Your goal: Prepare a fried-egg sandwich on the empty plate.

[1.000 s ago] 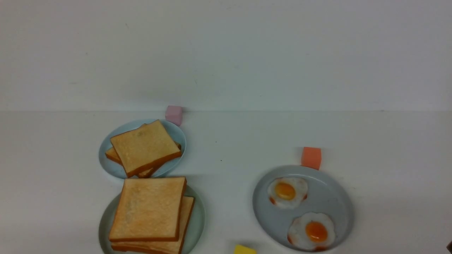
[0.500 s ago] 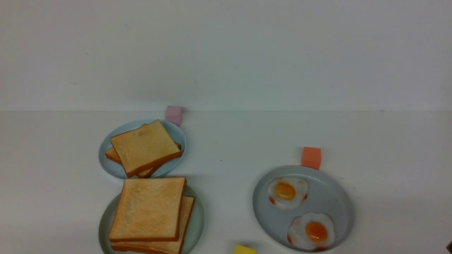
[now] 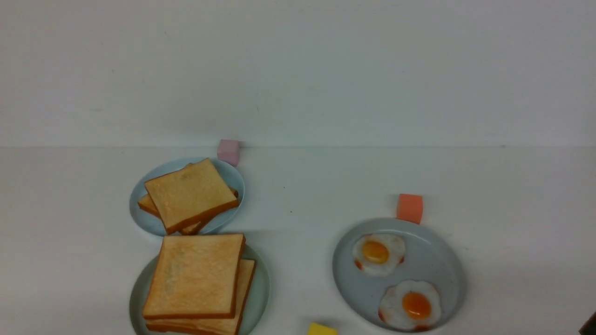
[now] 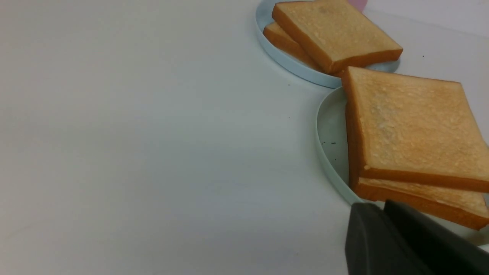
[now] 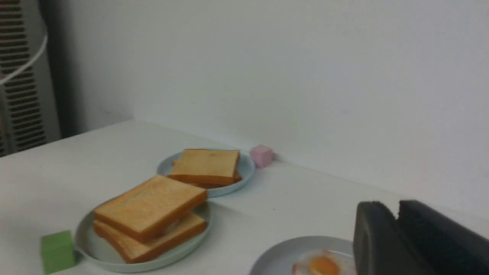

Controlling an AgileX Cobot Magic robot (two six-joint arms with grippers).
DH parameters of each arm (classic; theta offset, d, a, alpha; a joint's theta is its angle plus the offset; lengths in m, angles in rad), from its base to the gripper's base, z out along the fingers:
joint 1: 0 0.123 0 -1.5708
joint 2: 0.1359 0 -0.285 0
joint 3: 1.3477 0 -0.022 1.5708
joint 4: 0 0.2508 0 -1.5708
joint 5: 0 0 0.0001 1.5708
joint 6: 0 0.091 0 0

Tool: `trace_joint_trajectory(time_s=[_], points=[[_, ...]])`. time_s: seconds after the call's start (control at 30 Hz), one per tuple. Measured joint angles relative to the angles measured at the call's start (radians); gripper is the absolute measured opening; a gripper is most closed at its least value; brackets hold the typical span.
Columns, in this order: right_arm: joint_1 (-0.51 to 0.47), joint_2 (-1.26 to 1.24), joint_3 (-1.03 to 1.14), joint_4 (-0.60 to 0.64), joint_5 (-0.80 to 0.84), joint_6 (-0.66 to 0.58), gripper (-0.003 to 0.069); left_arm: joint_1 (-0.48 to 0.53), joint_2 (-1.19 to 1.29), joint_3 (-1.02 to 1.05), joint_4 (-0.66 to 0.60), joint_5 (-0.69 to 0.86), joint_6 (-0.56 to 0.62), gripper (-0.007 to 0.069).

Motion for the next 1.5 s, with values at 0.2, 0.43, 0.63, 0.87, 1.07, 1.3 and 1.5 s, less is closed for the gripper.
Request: trace_joint_trajectory(time_s=[0.2, 0.43, 0.63, 0.87, 1.07, 1.3, 1.5], points=[[-0.208, -0.04, 0.001, -0.183, 0.129, 0.214, 0.0124, 0.0, 0.0, 0.0, 0.0, 0.0, 0.0, 0.0062], [-0.359, -0.06, 0.022, -0.602, 0.403, 0.784, 0.013, 0.0, 0.0, 0.0, 0.0, 0.0, 0.0, 0.0071], [-0.396, -0.06, 0.106, -0.635, 0.35, 0.814, 0.0138, 0.0, 0.0, 0.0, -0.001, 0.0, 0.0, 0.0075], [-0.418, -0.06, 0.112, -0.55, 0.319, 0.631, 0.0147, -0.001, 0.0, 0.0, 0.001, -0.001, 0.0, 0.0083], [-0.489, -0.06, 0.113, -0.505, 0.316, 0.581, 0.0154, -0.001, 0.0, 0.0, 0.003, -0.001, 0.0, 0.0092], [-0.501, -0.06, 0.113, -0.509, 0.316, 0.578, 0.0162, -0.001, 0.0, 0.0, 0.005, -0.001, 0.0, 0.01], [-0.501, -0.06, 0.113, -0.509, 0.316, 0.578, 0.0172, -0.001, 0.0, 0.0, 0.005, -0.001, 0.0, 0.0102]])
